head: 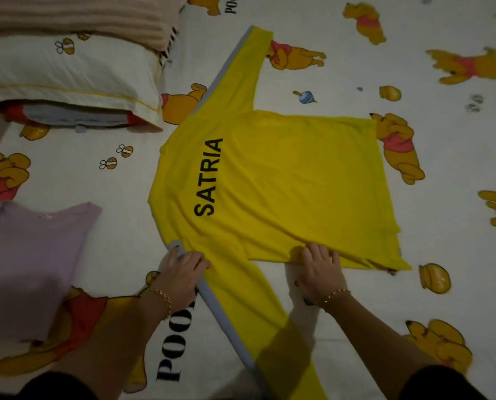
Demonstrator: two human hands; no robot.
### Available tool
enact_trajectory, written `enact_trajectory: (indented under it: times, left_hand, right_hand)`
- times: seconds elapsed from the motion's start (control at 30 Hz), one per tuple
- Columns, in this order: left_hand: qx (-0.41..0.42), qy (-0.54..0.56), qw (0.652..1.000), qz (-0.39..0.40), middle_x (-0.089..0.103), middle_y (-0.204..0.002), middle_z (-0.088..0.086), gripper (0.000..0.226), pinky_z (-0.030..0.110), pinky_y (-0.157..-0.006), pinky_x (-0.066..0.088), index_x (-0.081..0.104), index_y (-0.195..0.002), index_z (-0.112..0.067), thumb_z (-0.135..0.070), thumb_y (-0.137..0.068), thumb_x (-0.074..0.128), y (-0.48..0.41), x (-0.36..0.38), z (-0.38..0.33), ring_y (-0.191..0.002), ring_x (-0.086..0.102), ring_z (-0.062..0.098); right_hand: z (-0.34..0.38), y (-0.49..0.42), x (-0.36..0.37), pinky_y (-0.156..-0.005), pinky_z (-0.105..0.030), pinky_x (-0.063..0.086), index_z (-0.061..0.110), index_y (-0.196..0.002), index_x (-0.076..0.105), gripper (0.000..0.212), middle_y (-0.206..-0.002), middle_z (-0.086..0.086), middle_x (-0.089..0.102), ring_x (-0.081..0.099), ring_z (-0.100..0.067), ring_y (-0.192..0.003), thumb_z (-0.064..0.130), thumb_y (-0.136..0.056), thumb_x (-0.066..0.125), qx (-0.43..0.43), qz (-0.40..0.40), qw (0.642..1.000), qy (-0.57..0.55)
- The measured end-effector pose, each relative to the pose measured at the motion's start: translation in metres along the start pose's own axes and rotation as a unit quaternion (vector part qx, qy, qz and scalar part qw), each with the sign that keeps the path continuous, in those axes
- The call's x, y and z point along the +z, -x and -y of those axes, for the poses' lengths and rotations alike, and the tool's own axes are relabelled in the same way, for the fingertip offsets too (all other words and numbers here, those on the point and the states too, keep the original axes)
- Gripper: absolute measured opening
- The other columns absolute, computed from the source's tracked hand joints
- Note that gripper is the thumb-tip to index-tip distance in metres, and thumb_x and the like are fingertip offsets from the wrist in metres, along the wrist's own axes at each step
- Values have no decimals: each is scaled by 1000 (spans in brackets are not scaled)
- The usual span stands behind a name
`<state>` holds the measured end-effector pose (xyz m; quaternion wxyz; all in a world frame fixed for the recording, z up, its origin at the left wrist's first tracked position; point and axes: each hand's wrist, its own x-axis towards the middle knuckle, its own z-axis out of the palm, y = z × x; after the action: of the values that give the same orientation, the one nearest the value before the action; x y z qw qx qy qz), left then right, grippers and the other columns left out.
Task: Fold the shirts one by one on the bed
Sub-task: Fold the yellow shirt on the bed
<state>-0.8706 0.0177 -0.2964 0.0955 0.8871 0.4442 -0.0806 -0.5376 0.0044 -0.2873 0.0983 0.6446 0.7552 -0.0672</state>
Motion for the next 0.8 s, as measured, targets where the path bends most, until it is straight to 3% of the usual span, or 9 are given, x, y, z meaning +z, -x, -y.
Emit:
enact_trajectory:
  times: [0.07, 0.2, 0.27, 0.37, 0.43, 0.53, 0.6, 0.7, 0.8]
  left_hand:
    - [13, -31, 999, -16, 59, -88, -2, 72, 45, -85, 48, 47, -98, -24, -13, -36, 81, -8, 8, -8, -78, 61, 18]
    - [-1, -72, 997, -32, 53, -67, 3, 55, 34, -59, 47, 45, -81, -18, 0, -40, 76, -26, 15, -15, -58, 55, 25]
    - [-23, -75, 997, -27, 51, -62, 5, 45, 31, -54, 47, 52, -70, -16, 2, -34, 74, -26, 11, -15, -53, 54, 25]
    - [-32, -53, 998, -12, 50, -57, 4, 51, 30, -51, 47, 54, -60, -15, 3, -18, 77, -15, 14, -20, -48, 54, 24]
    - [-33, -39, 999, 0, 49, -55, 3, 60, 29, -50, 48, 53, -57, -15, 0, -5, 77, -10, 18, -23, -45, 53, 23]
    - [-34, -33, 999, -14, 50, -56, 1, 62, 31, -54, 51, 53, -58, -17, -1, -3, 77, -10, 16, -28, -46, 54, 21]
    - [-37, -35, 998, -22, 51, -58, 1, 63, 37, -57, 52, 53, -60, -19, 1, -5, 77, -11, 14, -31, -48, 56, 21]
    - [-54, -46, 997, -23, 53, -60, 1, 61, 44, -61, 51, 57, -59, -21, 6, -8, 78, -15, 2, -39, -53, 59, 22]
    - [-82, 7, 997, -12, 56, -66, 4, 48, 41, -64, 46, 59, -67, -18, 14, -34, 71, -26, -13, -56, -63, 60, 27]
  right_hand:
    - [-3, 3, 3, -73, -46, 48, 13, -96, 43, 51, -92, -10, 58, 52, -29, -86, 24, -57, 75, -4, 0, 1000, 19]
    - [-21, -5, 6, -64, -46, 50, 11, -88, 57, 40, -80, -10, 61, 59, -31, -76, 8, -53, 77, 28, 18, 998, 51]
    - [-35, -8, 2, -70, -46, 49, 12, -91, 63, 39, -83, -10, 64, 63, -31, -79, 7, -57, 81, 52, 34, 997, 51]
    - [-55, 6, 3, -92, -41, 41, 16, -120, 50, 32, -115, -7, 61, 59, -28, -106, 16, -89, 54, -11, 74, 997, 23]
    - [-61, 19, 4, -93, -36, 39, 19, -126, 43, 32, -121, -5, 57, 55, -26, -111, 25, -95, 44, -59, 92, 994, 9]
    - [-68, 36, 11, -93, -39, 38, 16, -127, 42, 33, -122, -7, 54, 51, -27, -113, 18, -94, 43, -57, 86, 995, 14]
    - [-72, 42, 15, -88, -42, 42, 14, -119, 49, 30, -115, -9, 55, 54, -30, -108, 12, -89, 49, -35, 80, 996, 12]
    - [-75, 47, 13, -64, -42, 50, 13, -93, 60, 31, -87, -8, 61, 62, -30, -80, 9, -66, 75, -12, 52, 998, 33]
    - [-79, 50, 15, -55, -39, 49, 14, -83, 58, 36, -77, -8, 60, 61, -29, -69, 8, -55, 80, -11, 12, 999, 39]
